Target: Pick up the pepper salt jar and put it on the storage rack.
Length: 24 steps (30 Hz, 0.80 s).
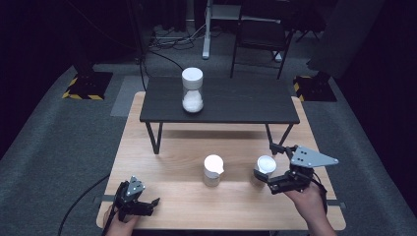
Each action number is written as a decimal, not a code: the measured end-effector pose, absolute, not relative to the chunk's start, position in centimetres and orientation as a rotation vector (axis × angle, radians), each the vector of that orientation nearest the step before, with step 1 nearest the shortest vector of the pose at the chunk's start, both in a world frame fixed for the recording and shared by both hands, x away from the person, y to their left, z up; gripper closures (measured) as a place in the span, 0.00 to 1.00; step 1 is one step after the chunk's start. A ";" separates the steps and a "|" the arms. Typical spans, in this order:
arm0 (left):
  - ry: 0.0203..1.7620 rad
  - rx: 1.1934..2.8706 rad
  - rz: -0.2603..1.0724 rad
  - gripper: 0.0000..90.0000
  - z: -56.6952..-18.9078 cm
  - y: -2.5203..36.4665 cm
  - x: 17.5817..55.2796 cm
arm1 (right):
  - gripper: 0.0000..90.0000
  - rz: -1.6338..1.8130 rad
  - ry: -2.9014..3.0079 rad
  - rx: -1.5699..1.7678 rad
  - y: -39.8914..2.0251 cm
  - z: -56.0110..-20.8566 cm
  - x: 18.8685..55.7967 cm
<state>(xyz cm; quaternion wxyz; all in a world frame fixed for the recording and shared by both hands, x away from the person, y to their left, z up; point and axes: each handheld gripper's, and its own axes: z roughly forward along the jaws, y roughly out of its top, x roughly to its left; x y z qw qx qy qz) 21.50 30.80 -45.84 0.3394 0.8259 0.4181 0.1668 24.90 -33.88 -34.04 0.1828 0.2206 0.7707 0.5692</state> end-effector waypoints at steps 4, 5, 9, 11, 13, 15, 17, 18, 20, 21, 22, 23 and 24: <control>1.102 2.145 0.438 0.03 -45.9 30.5 21.6 | 0.00 1.612 2.198 0.605 -32.2 -34.0 25.8; 1.101 2.146 0.436 0.03 -45.9 30.5 21.6 | 0.00 1.614 2.203 0.601 -31.8 -34.0 26.0; 1.105 2.144 0.437 0.02 -45.9 30.5 21.7 | 0.00 1.609 2.229 0.591 -30.2 -34.1 26.7; 1.105 2.144 0.437 0.02 -45.9 30.5 21.7 | 0.00 1.612 2.241 0.588 -29.5 -34.2 27.1; 1.105 2.144 0.437 0.02 -45.9 30.5 21.7 | 0.00 1.611 2.243 0.586 -28.7 -34.3 27.3; 1.105 2.144 0.437 0.02 -45.9 30.5 21.7 | 0.00 1.620 2.241 0.581 -27.9 -34.6 27.6; 1.105 2.144 0.437 0.03 -45.9 30.5 21.7 | 0.00 1.623 2.246 0.579 -27.1 -34.8 27.8; 1.105 2.144 0.437 0.02 -45.9 30.5 21.7 | 0.00 1.619 2.244 0.578 -26.6 -34.9 27.9; 1.105 2.144 0.437 0.02 -45.9 30.5 21.7 | 0.00 1.623 2.241 0.580 -25.9 -35.2 28.1; 1.105 2.144 0.438 0.02 -45.9 30.5 21.7 | 0.00 1.629 2.245 0.587 -25.6 -35.4 28.3; 1.105 2.144 0.438 0.02 -45.9 30.5 21.7 | 0.00 1.634 2.249 0.595 -25.4 -35.6 28.4; 1.105 2.144 0.437 0.02 -45.9 30.5 21.7 | 0.00 1.634 2.250 0.601 -25.1 -35.8 28.6; 1.105 2.144 0.438 0.02 -45.9 30.5 21.7 | 0.00 1.629 2.253 0.606 -24.7 -36.0 28.6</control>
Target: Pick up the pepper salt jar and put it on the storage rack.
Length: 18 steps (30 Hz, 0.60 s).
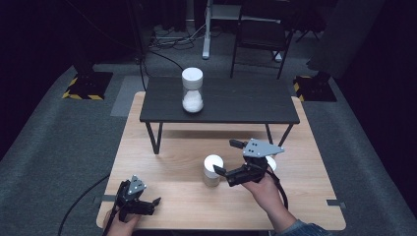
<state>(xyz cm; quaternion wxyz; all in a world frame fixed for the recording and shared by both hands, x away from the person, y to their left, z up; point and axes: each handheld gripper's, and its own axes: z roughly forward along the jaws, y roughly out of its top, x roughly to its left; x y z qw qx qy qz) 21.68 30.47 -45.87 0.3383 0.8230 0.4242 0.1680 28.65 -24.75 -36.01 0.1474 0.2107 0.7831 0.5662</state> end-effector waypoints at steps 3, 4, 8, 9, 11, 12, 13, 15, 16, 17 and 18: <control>1.112 2.142 0.440 0.02 -45.9 30.4 21.7 | 0.00 1.611 2.268 0.615 -23.8 -36.7 29.0; 1.111 2.142 0.440 0.02 -45.9 30.4 21.7 | 0.00 1.599 2.269 0.618 -23.5 -36.9 29.0; 1.111 2.142 0.440 0.03 -45.9 30.4 21.7 | 0.00 1.571 2.280 0.629 -22.6 -38.1 29.3; 1.111 2.142 0.440 0.02 -45.9 30.4 21.7 | 0.00 1.567 2.287 0.635 -22.4 -38.4 29.4; 1.111 2.142 0.440 0.02 -45.9 30.4 21.7 | 0.00 1.552 2.298 0.647 -22.1 -39.0 29.6; 1.111 2.142 0.440 0.03 -45.9 30.4 21.7 | 0.00 1.544 2.305 0.651 -22.0 -39.3 29.7; 1.111 2.143 0.440 0.02 -45.8 30.4 21.7 | 0.00 1.536 2.315 0.656 -21.9 -39.7 29.8; 1.111 2.143 0.440 0.02 -45.9 30.4 21.7 | 0.00 1.521 2.323 0.675 -21.7 -40.4 29.9; 1.109 2.143 0.441 0.02 -45.9 30.4 21.7 | 0.00 1.516 2.326 0.685 -21.6 -40.8 29.9; 1.112 2.142 0.441 0.02 -45.9 30.4 21.6 | 0.00 1.504 2.325 0.693 -21.5 -41.1 29.9; 1.112 2.141 0.441 0.02 -45.9 30.4 21.6 | 0.00 1.492 2.319 0.696 -21.4 -41.5 29.9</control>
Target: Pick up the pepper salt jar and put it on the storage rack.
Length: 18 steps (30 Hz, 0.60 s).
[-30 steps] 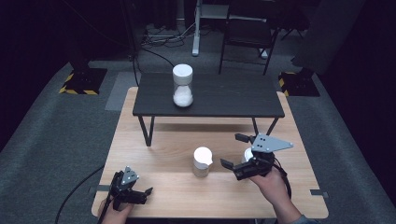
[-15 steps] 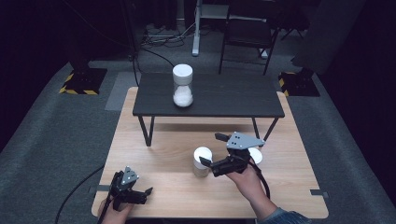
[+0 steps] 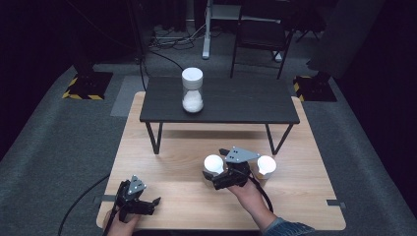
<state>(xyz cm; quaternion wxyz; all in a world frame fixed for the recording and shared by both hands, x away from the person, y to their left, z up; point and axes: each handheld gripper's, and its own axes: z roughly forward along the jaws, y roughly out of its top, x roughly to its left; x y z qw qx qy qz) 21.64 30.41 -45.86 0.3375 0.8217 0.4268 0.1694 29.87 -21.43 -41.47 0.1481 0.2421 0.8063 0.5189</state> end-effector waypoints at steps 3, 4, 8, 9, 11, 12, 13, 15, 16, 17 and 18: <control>1.113 2.142 0.441 0.02 -45.9 30.4 21.6 | 0.00 1.476 2.326 0.713 -21.4 -42.5 30.0; 1.112 2.142 0.442 0.02 -45.9 30.4 21.6 | 0.00 1.469 2.331 0.716 -21.4 -42.8 30.0; 1.112 2.141 0.441 0.02 -45.9 30.4 21.6 | 0.00 1.463 2.339 0.749 -21.5 -43.7 30.1; 1.112 2.142 0.441 0.02 -45.9 30.4 21.6 | 0.00 1.457 2.340 0.758 -21.4 -43.9 30.1; 1.113 2.141 0.442 0.02 -45.9 30.4 21.6 | 0.01 1.447 2.343 0.769 -21.4 -44.3 30.0; 1.113 2.142 0.441 0.02 -45.9 30.4 21.6 | 0.02 1.439 2.349 0.774 -21.4 -44.4 30.0; 1.112 2.142 0.442 0.02 -45.9 30.4 21.6 | 0.02 1.433 2.348 0.774 -21.4 -44.6 30.0; 1.113 2.141 0.441 0.02 -45.9 30.4 21.6 | 0.04 1.425 2.352 0.772 -21.4 -45.0 30.0; 1.113 2.142 0.441 0.02 -45.9 30.4 21.6 | 0.06 1.421 2.352 0.770 -21.3 -45.3 30.0; 1.112 2.142 0.441 0.02 -45.9 30.4 21.6 | 0.07 1.410 2.354 0.762 -21.2 -45.5 30.0; 1.112 2.142 0.442 0.02 -45.9 30.4 21.6 | 0.08 1.387 2.357 0.759 -21.0 -45.7 29.9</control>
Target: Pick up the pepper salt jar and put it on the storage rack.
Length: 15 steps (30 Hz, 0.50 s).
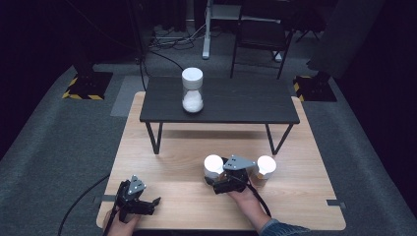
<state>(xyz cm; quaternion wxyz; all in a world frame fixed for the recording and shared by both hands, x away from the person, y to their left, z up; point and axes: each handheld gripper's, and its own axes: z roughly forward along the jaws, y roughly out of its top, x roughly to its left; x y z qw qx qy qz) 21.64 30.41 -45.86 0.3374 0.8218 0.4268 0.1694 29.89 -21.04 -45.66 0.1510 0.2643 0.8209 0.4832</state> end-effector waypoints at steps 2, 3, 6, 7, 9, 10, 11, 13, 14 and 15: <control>1.113 2.141 0.441 0.02 -45.9 30.4 21.6 | 0.10 1.400 2.347 0.754 -21.2 -46.3 29.9; 1.113 2.141 0.442 0.02 -45.9 30.4 21.6 | 0.11 1.413 2.346 0.759 -21.3 -46.5 30.0; 1.114 2.141 0.442 0.02 -45.9 30.4 21.6 | 0.21 1.418 2.341 0.711 -21.3 -46.7 29.8; 1.114 2.141 0.442 0.02 -45.9 30.4 21.6 | 0.24 1.415 2.343 0.695 -21.2 -46.7 29.7; 1.114 2.141 0.442 0.02 -45.9 30.4 21.6 | 0.33 1.421 2.352 0.676 -21.3 -46.8 29.7; 1.114 2.141 0.442 0.02 -45.9 30.4 21.6 | 0.33 1.417 2.350 0.675 -21.2 -46.7 29.6; 1.114 2.141 0.442 0.02 -45.9 30.4 21.6 | 0.33 1.412 2.354 0.683 -21.1 -46.6 29.6; 1.114 2.141 0.442 0.02 -45.9 30.4 21.6 | 0.33 1.402 2.364 0.690 -21.0 -46.3 29.7; 1.114 2.141 0.442 0.02 -45.9 30.4 21.6 | 0.33 1.393 2.371 0.692 -20.9 -46.1 29.7; 1.114 2.141 0.441 0.02 -45.9 30.4 21.6 | 0.33 1.386 2.382 0.697 -20.8 -45.8 29.8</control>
